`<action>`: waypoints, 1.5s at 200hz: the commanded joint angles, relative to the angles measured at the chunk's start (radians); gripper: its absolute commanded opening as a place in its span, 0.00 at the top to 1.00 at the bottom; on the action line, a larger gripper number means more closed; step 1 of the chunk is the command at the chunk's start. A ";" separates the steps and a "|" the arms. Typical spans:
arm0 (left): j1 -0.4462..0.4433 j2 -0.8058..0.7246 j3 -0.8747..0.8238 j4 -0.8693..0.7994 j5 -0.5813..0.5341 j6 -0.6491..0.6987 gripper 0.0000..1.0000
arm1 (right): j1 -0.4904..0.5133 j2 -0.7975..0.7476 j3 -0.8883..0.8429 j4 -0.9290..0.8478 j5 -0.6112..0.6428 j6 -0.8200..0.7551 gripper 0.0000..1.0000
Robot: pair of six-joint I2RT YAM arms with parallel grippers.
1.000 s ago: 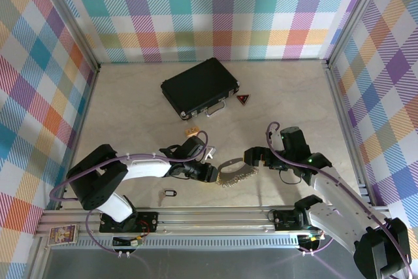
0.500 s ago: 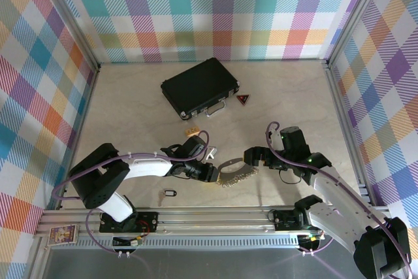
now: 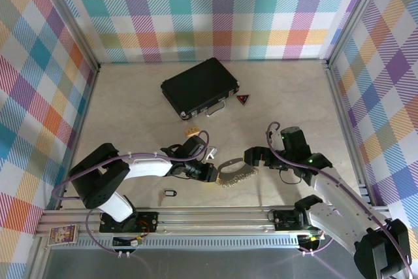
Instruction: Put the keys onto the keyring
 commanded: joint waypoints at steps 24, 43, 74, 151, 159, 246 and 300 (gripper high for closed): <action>-0.009 0.014 0.023 0.024 0.031 0.021 0.85 | 0.005 -0.025 0.019 -0.018 0.017 -0.023 0.01; -0.009 0.013 0.024 0.024 0.034 0.021 0.86 | 0.005 -0.024 0.021 -0.018 0.017 -0.023 0.01; -0.010 0.009 0.023 0.023 0.039 0.022 0.92 | 0.005 -0.024 0.027 -0.021 0.020 -0.026 0.01; -0.015 -0.095 0.012 -0.025 0.006 0.066 1.00 | 0.005 -0.038 0.061 -0.052 0.010 -0.038 0.01; -0.016 -0.125 0.012 -0.037 -0.003 0.082 1.00 | 0.005 -0.047 0.064 -0.048 -0.005 -0.041 0.01; -0.047 -0.492 -0.015 0.011 -0.108 0.235 1.00 | 0.005 -0.234 0.070 0.155 -0.271 -0.011 0.08; -0.061 -0.659 -0.032 0.133 -0.106 0.344 1.00 | 0.039 -0.300 0.068 0.293 -0.361 0.005 0.22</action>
